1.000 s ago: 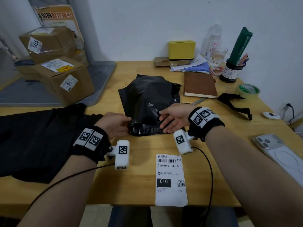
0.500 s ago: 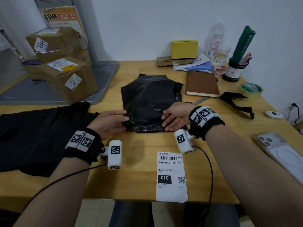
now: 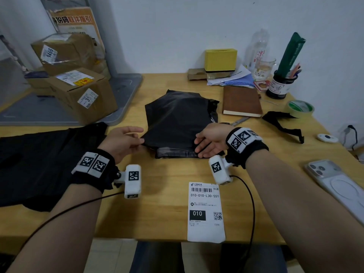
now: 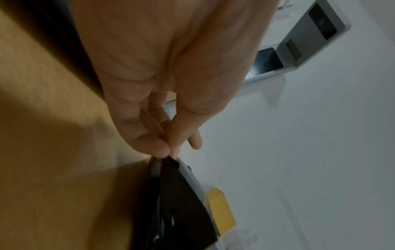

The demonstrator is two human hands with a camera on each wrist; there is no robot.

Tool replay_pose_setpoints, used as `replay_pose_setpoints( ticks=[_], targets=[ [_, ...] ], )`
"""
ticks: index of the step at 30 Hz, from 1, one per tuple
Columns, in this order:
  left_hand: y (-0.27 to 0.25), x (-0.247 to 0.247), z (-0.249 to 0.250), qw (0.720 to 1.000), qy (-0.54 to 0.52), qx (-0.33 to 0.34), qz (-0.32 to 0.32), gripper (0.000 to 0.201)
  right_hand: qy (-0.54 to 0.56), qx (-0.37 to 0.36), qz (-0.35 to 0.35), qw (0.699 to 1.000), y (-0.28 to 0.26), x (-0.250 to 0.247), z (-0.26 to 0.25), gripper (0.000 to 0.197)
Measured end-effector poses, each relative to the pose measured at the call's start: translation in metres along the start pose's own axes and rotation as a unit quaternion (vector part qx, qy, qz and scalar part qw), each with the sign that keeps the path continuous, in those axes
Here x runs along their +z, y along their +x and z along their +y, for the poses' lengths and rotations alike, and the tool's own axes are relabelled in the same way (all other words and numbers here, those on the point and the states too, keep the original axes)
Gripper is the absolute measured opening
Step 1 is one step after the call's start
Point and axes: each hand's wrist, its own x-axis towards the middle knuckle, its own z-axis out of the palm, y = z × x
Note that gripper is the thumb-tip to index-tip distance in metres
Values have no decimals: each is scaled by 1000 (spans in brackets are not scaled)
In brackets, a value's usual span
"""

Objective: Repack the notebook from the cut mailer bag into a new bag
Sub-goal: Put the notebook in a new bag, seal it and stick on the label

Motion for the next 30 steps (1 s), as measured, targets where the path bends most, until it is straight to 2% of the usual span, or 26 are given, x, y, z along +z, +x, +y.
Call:
replay_pose_setpoints(
  ticks=[4, 8, 10, 13, 16, 19, 22, 26, 30],
  targets=[
    [2, 1, 4, 991, 129, -36, -4, 22, -18, -3, -11, 1000, -1, -1, -1, 31],
    [4, 13, 36, 971, 234, 9, 55, 16, -3, -35, -15, 999, -7, -18, -1, 27],
    [5, 32, 60, 973, 220, 46, 41, 13, 48, -70, 22, 996, -9, -35, -1, 25],
    [10, 80, 90, 983, 171, 68, -18, 12, 123, -124, 127, 976, -15, -67, -1, 21],
    [23, 136, 106, 984, 145, 46, -91, 12, 155, -147, 222, 951, -15, -101, 0, 19],
    [44, 183, 109, 985, 96, -7, -143, 14, 151, -143, 287, 935, -10, -132, 2, 18],
    [65, 223, 109, 984, 68, -43, -161, 24, 178, -113, 301, 930, -3, -155, 5, 16],
    [93, 262, 106, 983, 80, -72, -151, 36, 183, -60, 266, 945, 9, -175, 6, 51],
    [115, 284, 96, 977, 69, -111, -168, 43, 94, -55, 247, 963, 16, -184, 4, 49]
  ],
)
